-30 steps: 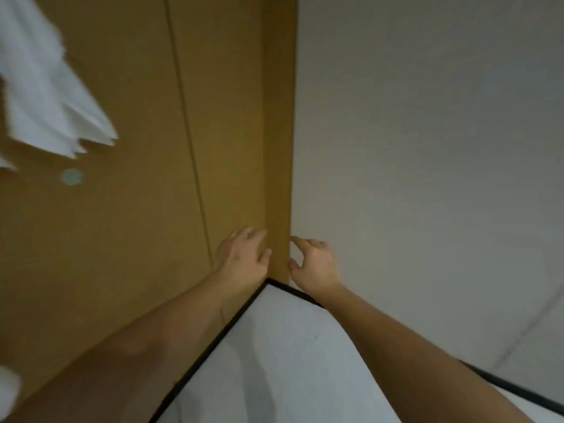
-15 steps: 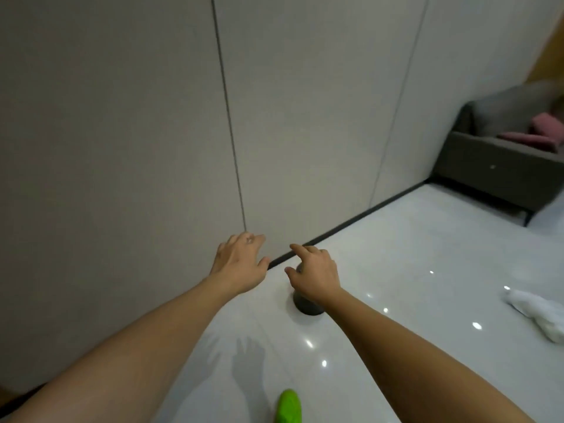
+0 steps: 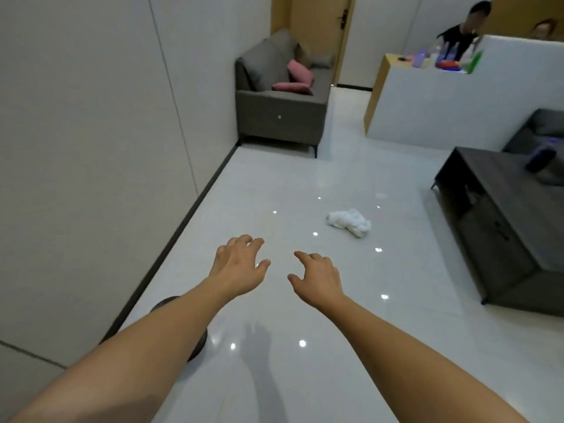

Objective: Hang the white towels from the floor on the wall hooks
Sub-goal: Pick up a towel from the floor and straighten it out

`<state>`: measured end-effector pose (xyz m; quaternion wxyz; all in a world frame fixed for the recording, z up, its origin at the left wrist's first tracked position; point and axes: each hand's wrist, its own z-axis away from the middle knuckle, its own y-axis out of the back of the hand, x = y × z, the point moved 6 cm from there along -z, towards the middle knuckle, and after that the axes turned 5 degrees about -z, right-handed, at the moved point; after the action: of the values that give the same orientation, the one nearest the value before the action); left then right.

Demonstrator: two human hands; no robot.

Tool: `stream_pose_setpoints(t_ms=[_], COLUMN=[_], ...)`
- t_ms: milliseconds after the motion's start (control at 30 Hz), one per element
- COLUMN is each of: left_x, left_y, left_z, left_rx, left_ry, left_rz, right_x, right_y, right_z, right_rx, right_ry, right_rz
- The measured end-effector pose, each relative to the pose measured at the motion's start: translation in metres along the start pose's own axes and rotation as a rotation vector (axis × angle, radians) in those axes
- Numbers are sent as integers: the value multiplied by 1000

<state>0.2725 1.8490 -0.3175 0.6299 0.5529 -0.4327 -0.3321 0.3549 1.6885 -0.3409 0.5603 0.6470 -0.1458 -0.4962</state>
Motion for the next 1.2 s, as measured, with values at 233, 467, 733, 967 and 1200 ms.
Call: stream_pose_setpoints(t_ms=[233, 467, 733, 967, 1200], left_x=[87, 155, 210, 234, 242], left_y=[-31, -66, -94, -121, -166], left_z=[-121, -264, -416, -528, -667], left_rx=[-68, -99, -185, -253, -297], left_ry=[-228, -313, -267, -269, -319], left_rz=[5, -36, -68, -55, -52], right_x=[96, 186, 275, 323, 369], right_y=[44, 78, 122, 135, 130], right_z=[-61, -177, -322, -424, -539], right_rx=[81, 121, 48, -16, -34], right_ry=[-240, -313, -358, -403, -491], right_rz=[-26, -70, -99, -111, -138])
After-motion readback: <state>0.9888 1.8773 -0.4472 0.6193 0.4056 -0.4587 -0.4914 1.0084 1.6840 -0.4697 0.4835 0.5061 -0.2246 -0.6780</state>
